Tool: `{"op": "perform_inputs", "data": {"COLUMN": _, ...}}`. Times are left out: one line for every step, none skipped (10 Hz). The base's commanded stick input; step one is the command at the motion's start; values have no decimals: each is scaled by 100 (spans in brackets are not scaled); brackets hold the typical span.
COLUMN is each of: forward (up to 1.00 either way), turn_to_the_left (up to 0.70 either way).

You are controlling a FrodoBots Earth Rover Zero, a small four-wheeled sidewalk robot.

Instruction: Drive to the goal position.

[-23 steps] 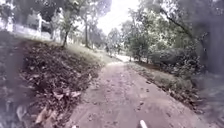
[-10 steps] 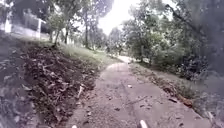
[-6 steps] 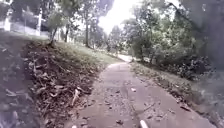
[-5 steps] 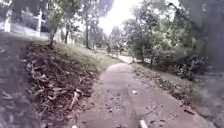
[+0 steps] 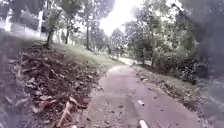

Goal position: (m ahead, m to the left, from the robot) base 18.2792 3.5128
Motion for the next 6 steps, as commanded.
{"op": "perform_inputs", "data": {"forward": 70, "turn_to_the_left": 0}}
{"op": "perform_inputs", "data": {"forward": 70, "turn_to_the_left": -2}}
{"op": "perform_inputs", "data": {"forward": 70, "turn_to_the_left": -8}}
{"op": "perform_inputs", "data": {"forward": 70, "turn_to_the_left": -19}}
{"op": "perform_inputs", "data": {"forward": 70, "turn_to_the_left": -33}}
{"op": "perform_inputs", "data": {"forward": 70, "turn_to_the_left": -13}}
